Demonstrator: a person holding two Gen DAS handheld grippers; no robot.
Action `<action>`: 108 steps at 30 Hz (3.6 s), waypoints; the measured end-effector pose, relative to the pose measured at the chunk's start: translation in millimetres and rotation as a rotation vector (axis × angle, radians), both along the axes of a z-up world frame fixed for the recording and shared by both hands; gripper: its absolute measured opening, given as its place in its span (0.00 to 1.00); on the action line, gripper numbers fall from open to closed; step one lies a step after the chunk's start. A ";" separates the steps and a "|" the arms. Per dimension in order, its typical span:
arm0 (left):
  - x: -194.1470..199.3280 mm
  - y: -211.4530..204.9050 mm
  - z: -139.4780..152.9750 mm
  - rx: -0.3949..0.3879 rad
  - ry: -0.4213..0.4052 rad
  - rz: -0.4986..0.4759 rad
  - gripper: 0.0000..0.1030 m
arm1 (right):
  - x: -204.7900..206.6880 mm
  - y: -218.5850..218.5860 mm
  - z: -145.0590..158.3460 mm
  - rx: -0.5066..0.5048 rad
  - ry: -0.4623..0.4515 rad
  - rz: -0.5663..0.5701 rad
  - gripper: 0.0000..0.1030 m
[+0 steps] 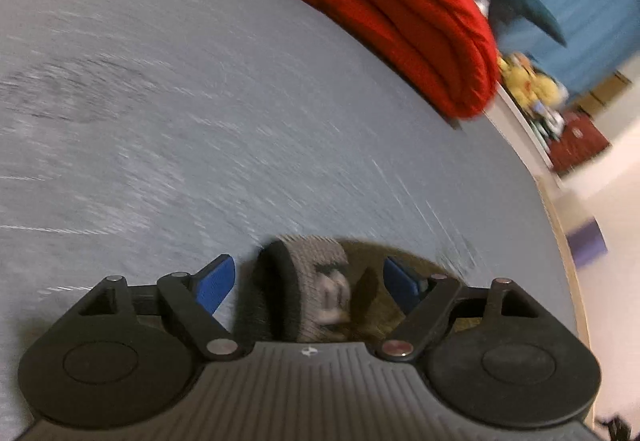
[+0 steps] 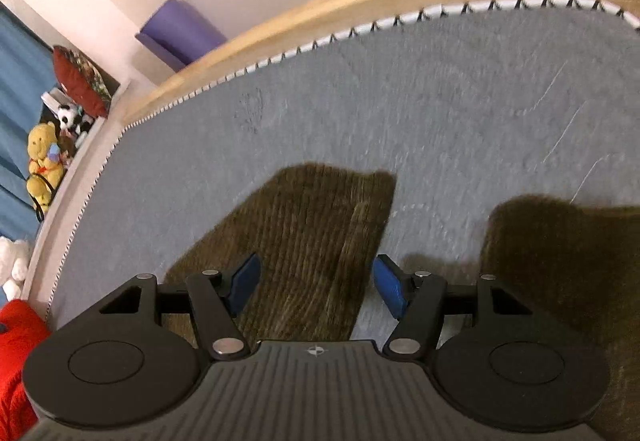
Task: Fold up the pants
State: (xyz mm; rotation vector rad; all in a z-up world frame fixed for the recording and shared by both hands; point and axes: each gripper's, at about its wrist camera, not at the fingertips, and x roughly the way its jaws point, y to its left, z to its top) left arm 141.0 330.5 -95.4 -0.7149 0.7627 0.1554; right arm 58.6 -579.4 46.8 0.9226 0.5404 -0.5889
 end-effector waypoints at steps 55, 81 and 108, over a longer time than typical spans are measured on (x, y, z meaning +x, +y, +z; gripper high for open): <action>-257.7 -90.3 137.7 0.789 0.329 -0.324 0.39 | -110.7 -48.1 32.8 -0.188 0.015 0.215 0.68; -150.1 -214.8 147.5 0.590 0.043 -0.398 0.68 | -98.5 -42.5 44.1 -0.367 -0.033 0.461 0.16; -155.2 -251.7 122.8 0.635 0.064 -0.520 0.71 | -135.3 -81.3 4.3 -0.143 0.247 0.235 0.71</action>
